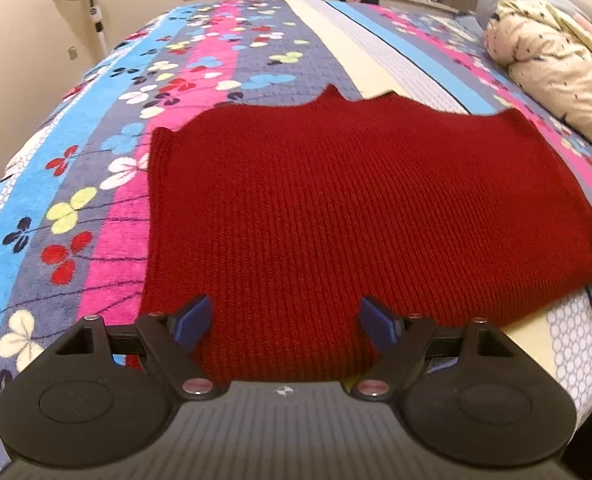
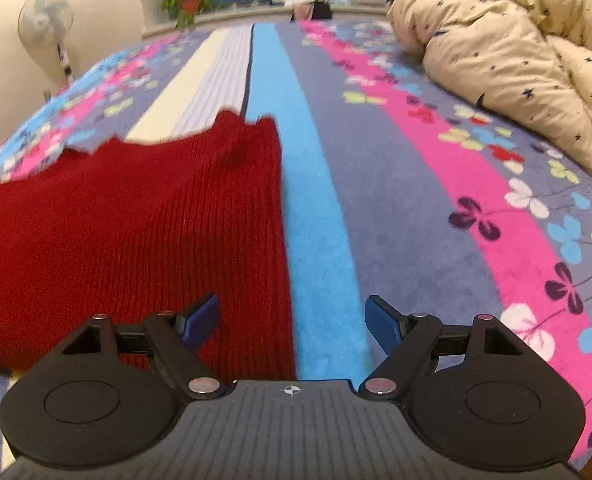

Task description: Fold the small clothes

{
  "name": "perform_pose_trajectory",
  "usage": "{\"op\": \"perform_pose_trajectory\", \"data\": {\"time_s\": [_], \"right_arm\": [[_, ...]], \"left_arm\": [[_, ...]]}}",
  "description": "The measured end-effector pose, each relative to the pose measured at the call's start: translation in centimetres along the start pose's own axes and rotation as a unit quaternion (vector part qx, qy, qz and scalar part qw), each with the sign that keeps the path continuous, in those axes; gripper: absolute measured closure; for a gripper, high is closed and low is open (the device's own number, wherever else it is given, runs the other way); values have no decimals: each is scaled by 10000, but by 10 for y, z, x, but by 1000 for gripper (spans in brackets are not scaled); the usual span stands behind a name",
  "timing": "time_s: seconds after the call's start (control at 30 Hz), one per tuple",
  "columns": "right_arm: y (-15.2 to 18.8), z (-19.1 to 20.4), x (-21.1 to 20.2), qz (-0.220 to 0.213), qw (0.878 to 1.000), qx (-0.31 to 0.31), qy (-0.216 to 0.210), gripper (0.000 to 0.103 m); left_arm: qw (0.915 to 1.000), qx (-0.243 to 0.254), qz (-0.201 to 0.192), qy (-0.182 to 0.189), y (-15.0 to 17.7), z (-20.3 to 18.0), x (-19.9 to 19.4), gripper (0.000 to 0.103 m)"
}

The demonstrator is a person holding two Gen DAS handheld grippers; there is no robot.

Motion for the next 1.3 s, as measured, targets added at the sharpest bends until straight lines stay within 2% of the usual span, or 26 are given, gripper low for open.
{"op": "perform_pose_trajectory", "data": {"time_s": [0.2, 0.3, 0.33, 0.37, 0.43, 0.47, 0.57, 0.67, 0.7, 0.73, 0.77, 0.87, 1.0, 1.1, 1.3], "right_arm": [[-14, -9, -22, -620, 9978, 220, 84, 23], [-20, -11, -32, -907, 9955, 262, 73, 24], [-21, -11, -34, -954, 9951, 273, 46, 24], [-22, -12, -35, -976, 9948, 288, 31, 24], [-23, -14, -37, -966, 9946, 366, -35, 24], [-24, -14, -38, -943, 9946, 427, -99, 24], [-25, -17, -38, -840, 9940, 646, -284, 25], [-26, -19, -38, -732, 9937, 774, -344, 29], [-25, -19, -37, -707, 9937, 795, -350, 29], [-25, -20, -37, -684, 9937, 818, -356, 29], [-25, -20, -37, -668, 9936, 837, -361, 29], [-26, -21, -37, -646, 9933, 897, -345, 29], [-26, -22, -38, -632, 9922, 1010, -380, 29], [-27, -24, -39, -624, 9917, 1042, -412, 29], [-30, -22, -38, -595, 9917, 1037, -467, 29]], "left_arm": [[9980, -177, -551, -249, -5, 4, -20, 18], [9964, -222, -776, -241, -4, 2, -33, 24], [9963, -246, -809, -173, -2, 0, -37, 33], [9965, -229, -799, -65, 1, -3, -39, 53], [9974, -116, -706, 111, 8, -10, -41, 76], [9975, -101, -696, 109, 12, -12, -42, 76], [9979, -111, -629, 73, 22, -16, -42, 76], [9979, -413, -485, 137, 30, -12, -40, 72], [9974, -558, -418, 158, 33, -8, -38, 60], [9962, -785, -327, 167, 35, -2, -35, 40], [9943, -1023, -245, 174, 38, 4, -33, 26], [9858, -1633, 71, 384, 44, 20, -24, 23], [9677, -2314, 507, 859, 55, 33, -7, 21], [9546, -2680, 773, 1045, 62, 40, 5, 21], [9374, -3167, 654, 1296, 50, 58, 17, 19]]}}
Point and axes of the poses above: each gripper's, at about its wrist camera, not at the fingertips, and x roughly the way its jaws point, z to its left, y to its underside, the point moved 10 cm from there along x, roughly the way its jaws point, and after that the axes turned 14 degrees about z, right-handed, at the moved point
